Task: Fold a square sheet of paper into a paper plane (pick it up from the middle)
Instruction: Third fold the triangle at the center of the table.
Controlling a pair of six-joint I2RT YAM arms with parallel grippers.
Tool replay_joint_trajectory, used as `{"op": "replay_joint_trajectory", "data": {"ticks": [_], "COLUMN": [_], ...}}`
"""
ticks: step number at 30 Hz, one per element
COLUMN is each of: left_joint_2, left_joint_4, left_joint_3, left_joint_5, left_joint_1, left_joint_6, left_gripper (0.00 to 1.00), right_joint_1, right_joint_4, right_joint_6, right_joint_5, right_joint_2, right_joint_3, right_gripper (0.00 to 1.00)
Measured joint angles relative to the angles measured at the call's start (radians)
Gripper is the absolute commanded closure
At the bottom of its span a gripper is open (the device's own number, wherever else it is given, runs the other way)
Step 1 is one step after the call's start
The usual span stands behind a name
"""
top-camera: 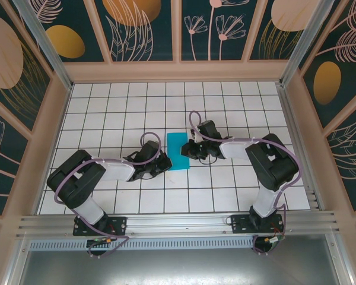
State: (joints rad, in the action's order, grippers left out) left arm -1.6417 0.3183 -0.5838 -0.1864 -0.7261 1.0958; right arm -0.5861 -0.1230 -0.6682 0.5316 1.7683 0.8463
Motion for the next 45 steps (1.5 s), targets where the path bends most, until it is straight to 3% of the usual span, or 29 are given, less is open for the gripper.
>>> {"op": "replay_joint_trajectory", "data": {"ticks": [3,7,18,37,41,45], "left_joint_2": [-0.003,-0.006,-0.009,-0.009,-0.009,-0.007], "left_joint_4": [0.004,0.011,0.023,0.030,0.030,0.030], "left_joint_3": [0.000,0.000,0.003,0.006,0.006,0.006], "left_joint_5": [0.000,0.003,0.007,0.011,0.011,0.011], "left_joint_1": [0.000,-0.002,-0.006,-0.007,-0.007,-0.007], "left_joint_6": [0.006,0.010,0.010,0.010,0.010,0.010], "left_gripper": [1.00,1.00,1.00,1.00,1.00,1.00], "right_joint_1": [0.005,0.011,0.008,-0.029,-0.034,-0.034], "right_joint_4": [0.023,0.044,0.055,0.078,0.069,0.060], "right_joint_6": [-0.021,-0.066,-0.158,-0.177,-0.185,-0.208], "right_joint_5": [-0.027,-0.046,-0.040,-0.014,-0.007,-0.008], "right_joint_2": [-0.049,-0.117,-0.137,-0.131,-0.131,-0.131], "right_joint_3": [-0.026,-0.063,-0.129,-0.133,-0.137,-0.151], "right_gripper": [0.66,0.62,0.62,0.64,0.68,0.79]}}
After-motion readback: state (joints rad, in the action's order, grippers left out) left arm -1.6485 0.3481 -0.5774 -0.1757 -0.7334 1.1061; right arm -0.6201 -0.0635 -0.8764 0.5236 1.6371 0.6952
